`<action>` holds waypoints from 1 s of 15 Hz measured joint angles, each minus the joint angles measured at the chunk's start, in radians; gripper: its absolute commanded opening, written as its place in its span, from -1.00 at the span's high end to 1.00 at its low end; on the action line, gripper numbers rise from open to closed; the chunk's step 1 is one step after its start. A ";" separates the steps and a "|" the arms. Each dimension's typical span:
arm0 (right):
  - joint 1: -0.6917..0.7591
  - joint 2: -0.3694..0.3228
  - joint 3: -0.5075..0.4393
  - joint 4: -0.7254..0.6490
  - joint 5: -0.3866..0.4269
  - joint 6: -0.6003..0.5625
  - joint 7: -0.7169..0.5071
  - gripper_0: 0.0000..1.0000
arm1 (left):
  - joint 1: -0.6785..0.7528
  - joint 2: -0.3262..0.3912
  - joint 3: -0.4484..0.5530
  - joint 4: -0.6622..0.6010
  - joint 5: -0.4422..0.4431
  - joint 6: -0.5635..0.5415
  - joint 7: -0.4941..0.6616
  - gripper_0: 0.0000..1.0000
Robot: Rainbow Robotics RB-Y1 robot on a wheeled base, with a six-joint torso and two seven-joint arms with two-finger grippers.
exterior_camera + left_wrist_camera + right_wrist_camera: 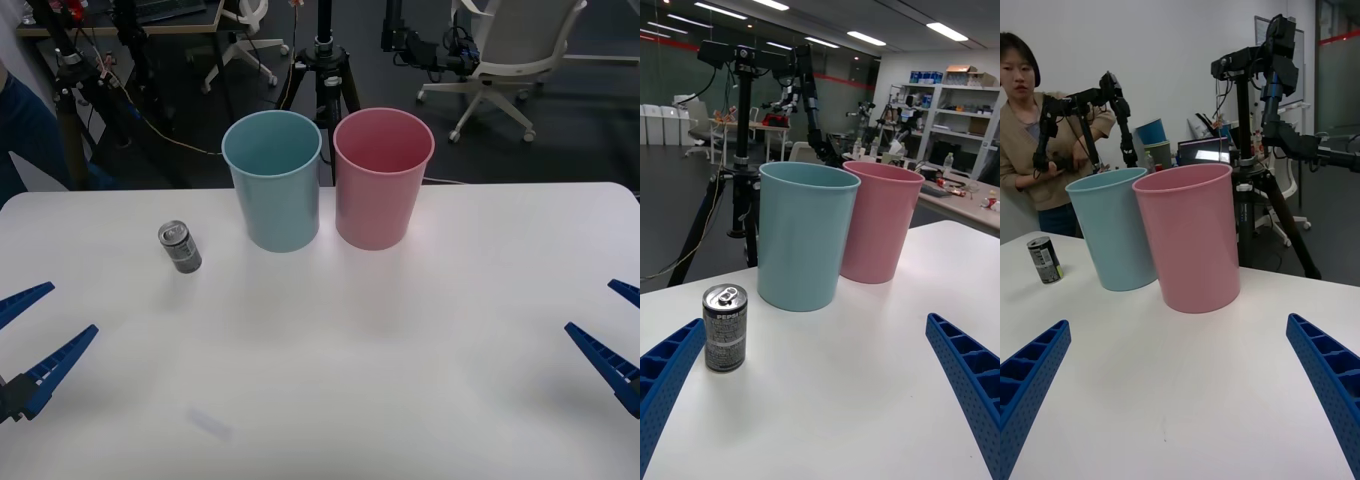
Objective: Grasp the object on the table and drop it into the matching bin: aluminum can to the light blue bin, PET bottle to the pink bin.
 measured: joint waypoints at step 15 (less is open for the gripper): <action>0.000 0.000 0.000 0.000 0.000 0.000 0.000 -1.00 | -0.123 0.004 -0.120 0.266 -0.018 0.236 -0.219 -1.00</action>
